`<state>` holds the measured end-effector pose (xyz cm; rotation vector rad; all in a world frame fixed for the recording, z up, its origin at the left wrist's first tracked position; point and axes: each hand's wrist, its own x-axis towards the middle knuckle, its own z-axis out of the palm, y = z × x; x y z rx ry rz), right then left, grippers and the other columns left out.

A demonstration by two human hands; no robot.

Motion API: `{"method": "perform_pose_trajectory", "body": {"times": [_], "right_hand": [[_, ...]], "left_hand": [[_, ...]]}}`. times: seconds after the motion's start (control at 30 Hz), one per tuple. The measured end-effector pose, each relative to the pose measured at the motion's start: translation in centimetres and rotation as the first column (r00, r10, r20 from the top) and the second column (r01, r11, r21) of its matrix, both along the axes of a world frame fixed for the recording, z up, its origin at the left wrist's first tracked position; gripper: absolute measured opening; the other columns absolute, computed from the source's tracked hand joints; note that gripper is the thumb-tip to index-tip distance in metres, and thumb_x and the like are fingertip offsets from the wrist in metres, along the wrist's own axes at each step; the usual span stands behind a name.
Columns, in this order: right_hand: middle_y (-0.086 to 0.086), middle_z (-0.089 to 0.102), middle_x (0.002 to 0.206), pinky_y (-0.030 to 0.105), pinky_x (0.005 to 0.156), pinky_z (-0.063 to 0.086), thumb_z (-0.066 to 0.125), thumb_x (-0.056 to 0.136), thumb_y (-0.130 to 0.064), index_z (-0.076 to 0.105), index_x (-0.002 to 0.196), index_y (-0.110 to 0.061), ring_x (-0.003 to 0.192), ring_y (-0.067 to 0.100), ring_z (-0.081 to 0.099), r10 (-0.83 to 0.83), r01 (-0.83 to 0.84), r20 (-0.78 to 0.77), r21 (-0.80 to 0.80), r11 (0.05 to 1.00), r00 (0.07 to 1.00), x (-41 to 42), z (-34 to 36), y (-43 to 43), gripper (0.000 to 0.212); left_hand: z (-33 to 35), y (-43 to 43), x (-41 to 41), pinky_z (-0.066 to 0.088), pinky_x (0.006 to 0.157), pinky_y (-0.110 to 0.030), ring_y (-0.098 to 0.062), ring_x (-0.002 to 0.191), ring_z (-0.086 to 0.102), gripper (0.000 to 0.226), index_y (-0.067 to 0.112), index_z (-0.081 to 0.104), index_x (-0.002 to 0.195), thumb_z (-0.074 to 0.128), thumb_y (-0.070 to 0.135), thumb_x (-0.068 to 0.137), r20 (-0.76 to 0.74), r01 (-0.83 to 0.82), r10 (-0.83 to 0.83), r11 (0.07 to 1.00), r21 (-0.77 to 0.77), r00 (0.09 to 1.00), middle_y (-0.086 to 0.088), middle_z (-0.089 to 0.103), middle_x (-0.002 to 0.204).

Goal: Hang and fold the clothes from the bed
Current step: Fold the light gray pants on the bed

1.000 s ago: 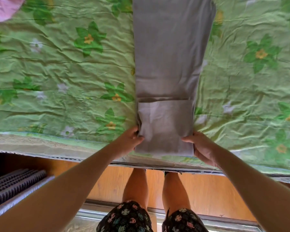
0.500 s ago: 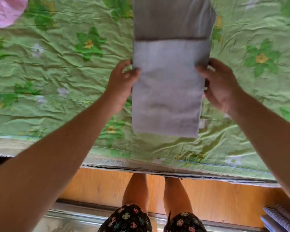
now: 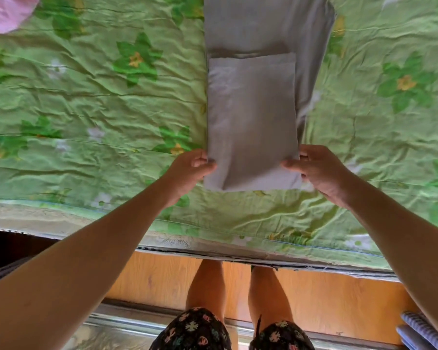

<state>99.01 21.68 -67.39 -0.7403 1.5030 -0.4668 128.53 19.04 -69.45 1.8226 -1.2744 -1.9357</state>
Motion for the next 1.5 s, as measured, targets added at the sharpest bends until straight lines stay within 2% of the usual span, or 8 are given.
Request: {"method": "perform_pose_trajectory", "body": {"times": [0.07, 0.23, 0.63, 0.77, 0.87, 1.03, 1.27, 1.5], "right_hand": [[0.007, 0.077, 0.108, 0.043, 0.097, 0.053, 0.078, 0.079, -0.013, 0.075, 0.110, -0.010, 0.105, 0.026, 0.072, -0.124, 0.127, 0.057, -0.052, 0.990, 0.991, 0.5, -0.2, -0.5, 0.031], [0.006, 0.074, 0.117, 0.048, 0.110, 0.046, 0.065, 0.090, 0.001, 0.067, 0.125, -0.009, 0.114, 0.025, 0.068, -0.225, 0.201, 0.121, 0.184, 0.962, 0.967, 0.6, -3.4, 2.4, 0.035], [0.012, 0.075, 0.115, 0.044, 0.095, 0.055, 0.061, 0.096, -0.005, 0.063, 0.125, -0.005, 0.110, 0.030, 0.070, -0.320, 0.211, 0.127, 0.521, 0.827, 0.939, 2.1, -2.1, 11.2, 0.029], [0.013, 0.075, 0.103, 0.047, 0.088, 0.056, 0.062, 0.097, -0.023, 0.065, 0.115, -0.008, 0.091, 0.029, 0.069, -0.215, 0.164, 0.075, 0.422, 0.892, 0.974, 1.6, -1.2, 5.8, 0.023], [0.003, 0.072, 0.076, 0.031, 0.058, 0.057, 0.062, 0.097, -0.017, 0.067, 0.098, -0.016, 0.066, 0.018, 0.068, -0.294, 0.269, 0.080, 0.233, 0.935, 0.953, 1.7, -1.1, -0.7, 0.005], [0.016, 0.066, 0.092, 0.068, 0.087, 0.053, 0.072, 0.068, -0.020, 0.071, 0.102, -0.002, 0.085, 0.032, 0.065, -0.324, 0.324, 0.004, 0.062, 0.944, 0.946, 2.4, -2.5, -7.0, 0.038], [0.006, 0.070, 0.088, 0.042, 0.075, 0.052, 0.075, 0.074, -0.035, 0.074, 0.084, -0.024, 0.083, 0.025, 0.065, -0.321, 0.307, -0.043, -0.203, 0.930, 0.946, 0.5, 0.3, -15.5, 0.015], [0.009, 0.071, 0.099, 0.039, 0.073, 0.056, 0.069, 0.092, -0.043, 0.065, 0.107, -0.013, 0.083, 0.024, 0.071, -0.062, 0.083, -0.085, 0.265, 0.961, 0.994, -1.0, -1.2, -14.3, 0.033]], "left_hand": [[0.2, -0.4, -1.0, 0.051, 0.075, -0.031, -0.008, 0.081, 0.065, 0.005, 0.014, 0.060, 0.093, 0.063, 0.015, 0.097, -0.077, -0.119, 0.118, 0.993, -0.014, 0.990, 0.004, 0.069, 0.090], [-1.2, 1.4, -1.6, 0.059, 0.086, -0.040, -0.023, 0.109, 0.069, 0.024, 0.014, 0.059, 0.126, 0.053, 0.019, 0.104, -0.103, -0.171, 0.192, 0.969, 0.179, 0.976, -0.005, 0.070, 0.120], [-0.5, 10.2, 0.4, 0.055, 0.095, -0.050, -0.026, 0.110, 0.068, 0.026, 0.017, 0.061, 0.127, 0.057, 0.019, 0.101, 0.000, -0.157, 0.169, 0.916, 0.370, 0.986, -0.008, 0.070, 0.122], [-0.3, 5.2, -0.1, 0.051, 0.081, -0.038, -0.028, 0.093, 0.060, 0.021, 0.013, 0.066, 0.113, 0.062, 0.026, 0.097, 0.007, -0.195, 0.197, 0.961, 0.195, 0.980, -0.019, 0.068, 0.106], [-0.7, -0.8, -2.0, 0.054, 0.079, -0.042, -0.026, 0.088, 0.063, 0.031, 0.012, 0.063, 0.121, 0.069, 0.022, 0.092, -0.006, -0.320, 0.321, 0.945, 0.069, 0.947, -0.014, 0.069, 0.102], [-2.3, -6.7, -5.0, 0.055, 0.087, -0.052, -0.023, 0.084, 0.067, 0.015, 0.017, 0.063, 0.095, 0.069, 0.014, 0.082, 0.100, -0.310, 0.331, 0.933, -0.183, 0.938, -0.012, 0.072, 0.094], [1.0, -16.4, -5.2, 0.053, 0.074, -0.042, -0.024, 0.084, 0.066, 0.025, 0.021, 0.061, 0.101, 0.072, 0.019, 0.079, -0.080, -0.349, 0.340, 0.906, -0.238, 0.937, -0.010, 0.071, 0.092], [0.1, -16.5, -4.4, 0.057, 0.075, -0.033, -0.022, 0.093, 0.069, 0.019, 0.017, 0.057, 0.109, 0.068, 0.018, 0.094, 0.014, -0.281, 0.281, 0.959, 0.044, 0.960, -0.007, 0.069, 0.104]]}}
